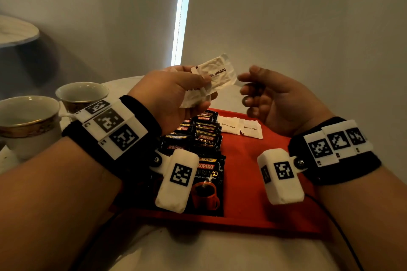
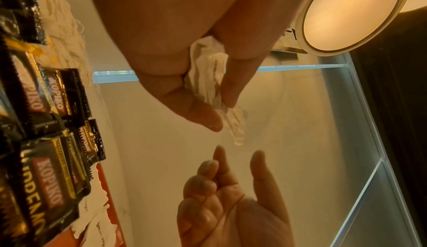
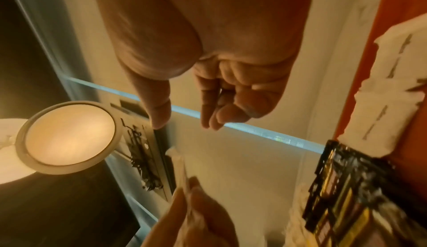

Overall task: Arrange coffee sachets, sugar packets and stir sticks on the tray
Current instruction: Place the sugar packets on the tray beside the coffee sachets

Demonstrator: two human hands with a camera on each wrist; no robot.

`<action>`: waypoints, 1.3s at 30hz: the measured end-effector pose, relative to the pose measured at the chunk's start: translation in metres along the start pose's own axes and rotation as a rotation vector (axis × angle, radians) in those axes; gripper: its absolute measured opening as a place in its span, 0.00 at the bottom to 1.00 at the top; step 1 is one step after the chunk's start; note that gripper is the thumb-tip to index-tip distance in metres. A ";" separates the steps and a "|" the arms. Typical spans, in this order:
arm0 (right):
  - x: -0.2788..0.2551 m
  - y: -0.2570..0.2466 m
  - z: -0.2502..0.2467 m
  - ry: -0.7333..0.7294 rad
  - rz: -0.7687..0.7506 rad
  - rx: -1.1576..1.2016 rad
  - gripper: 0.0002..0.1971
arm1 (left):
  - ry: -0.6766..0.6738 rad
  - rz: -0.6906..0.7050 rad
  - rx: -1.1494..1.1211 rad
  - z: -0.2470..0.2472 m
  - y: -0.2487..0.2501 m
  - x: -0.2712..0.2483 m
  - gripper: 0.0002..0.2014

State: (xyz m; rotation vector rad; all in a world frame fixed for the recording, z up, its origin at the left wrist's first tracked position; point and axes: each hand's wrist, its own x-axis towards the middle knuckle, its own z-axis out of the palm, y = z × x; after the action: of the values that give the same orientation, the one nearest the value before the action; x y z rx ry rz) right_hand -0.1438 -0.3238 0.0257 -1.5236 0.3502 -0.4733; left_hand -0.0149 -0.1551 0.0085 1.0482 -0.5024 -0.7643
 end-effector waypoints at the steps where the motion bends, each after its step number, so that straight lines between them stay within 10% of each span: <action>1: -0.002 0.001 0.005 -0.019 -0.015 -0.020 0.16 | 0.000 0.004 0.009 0.000 0.000 0.000 0.12; 24: -0.009 0.007 0.032 0.023 -0.071 0.109 0.04 | 0.005 -0.055 0.052 -0.001 -0.001 0.001 0.26; 29: -0.013 0.006 0.037 -0.021 -0.079 0.108 0.16 | -0.114 -0.033 0.183 0.002 -0.003 -0.004 0.29; 34: -0.012 0.007 0.039 -0.037 -0.095 0.099 0.30 | -0.100 -0.007 0.225 0.001 -0.003 -0.002 0.04; 39: -0.009 0.007 0.029 0.036 -0.090 0.050 0.12 | -0.065 0.002 0.139 -0.001 -0.002 0.001 0.03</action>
State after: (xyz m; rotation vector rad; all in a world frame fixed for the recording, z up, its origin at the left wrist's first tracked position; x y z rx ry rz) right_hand -0.1362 -0.2940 0.0189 -1.4884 0.2964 -0.5772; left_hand -0.0138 -0.1560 0.0058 1.1541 -0.6190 -0.7721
